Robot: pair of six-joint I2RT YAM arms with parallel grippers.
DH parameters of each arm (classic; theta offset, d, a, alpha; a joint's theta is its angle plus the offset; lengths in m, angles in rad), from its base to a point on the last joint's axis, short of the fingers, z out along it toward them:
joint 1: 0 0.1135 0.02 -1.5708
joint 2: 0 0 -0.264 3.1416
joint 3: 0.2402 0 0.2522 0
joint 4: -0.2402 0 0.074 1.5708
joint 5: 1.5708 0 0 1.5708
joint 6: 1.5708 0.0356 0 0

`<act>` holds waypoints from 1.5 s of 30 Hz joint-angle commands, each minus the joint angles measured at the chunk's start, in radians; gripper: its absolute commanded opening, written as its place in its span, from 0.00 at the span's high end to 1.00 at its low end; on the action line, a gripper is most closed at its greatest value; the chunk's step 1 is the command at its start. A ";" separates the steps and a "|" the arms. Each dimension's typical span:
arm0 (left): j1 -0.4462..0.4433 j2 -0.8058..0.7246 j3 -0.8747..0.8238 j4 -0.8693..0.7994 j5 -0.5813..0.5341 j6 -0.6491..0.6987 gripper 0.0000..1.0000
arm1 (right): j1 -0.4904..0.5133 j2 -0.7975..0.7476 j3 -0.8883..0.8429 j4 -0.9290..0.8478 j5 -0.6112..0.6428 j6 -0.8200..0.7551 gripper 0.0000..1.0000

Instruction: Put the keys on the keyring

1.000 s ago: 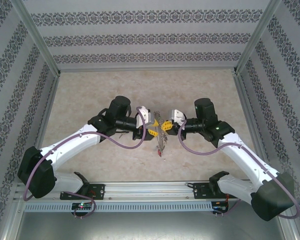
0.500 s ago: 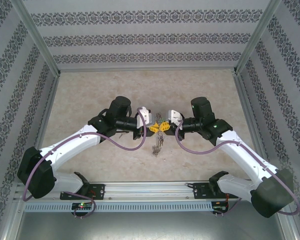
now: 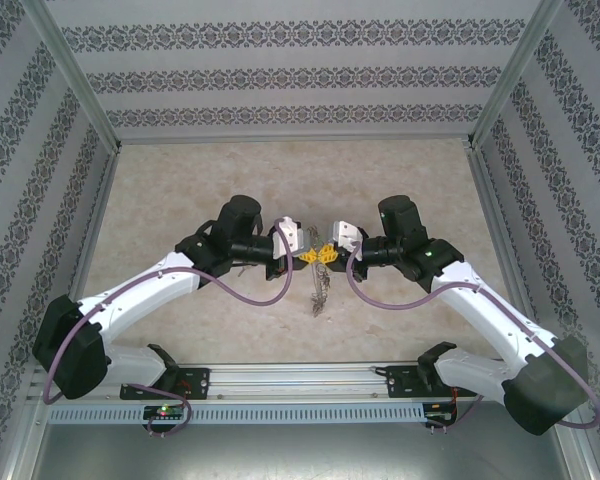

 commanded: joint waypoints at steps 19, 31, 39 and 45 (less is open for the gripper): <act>-0.003 0.019 -0.080 0.318 0.115 -0.141 1.00 | -0.090 -0.027 -0.038 -0.045 -0.095 -0.039 0.61; 0.003 0.049 -0.093 0.347 0.110 -0.150 1.00 | -0.093 0.015 -0.056 -0.052 -0.103 -0.072 1.00; 0.105 0.048 -0.136 0.359 -0.044 -0.337 1.00 | -0.089 0.017 -0.081 -0.031 0.061 -0.064 0.79; 0.193 -0.066 -0.205 0.248 -0.274 -0.555 1.00 | -0.043 0.067 -0.053 -0.036 0.096 -0.079 0.70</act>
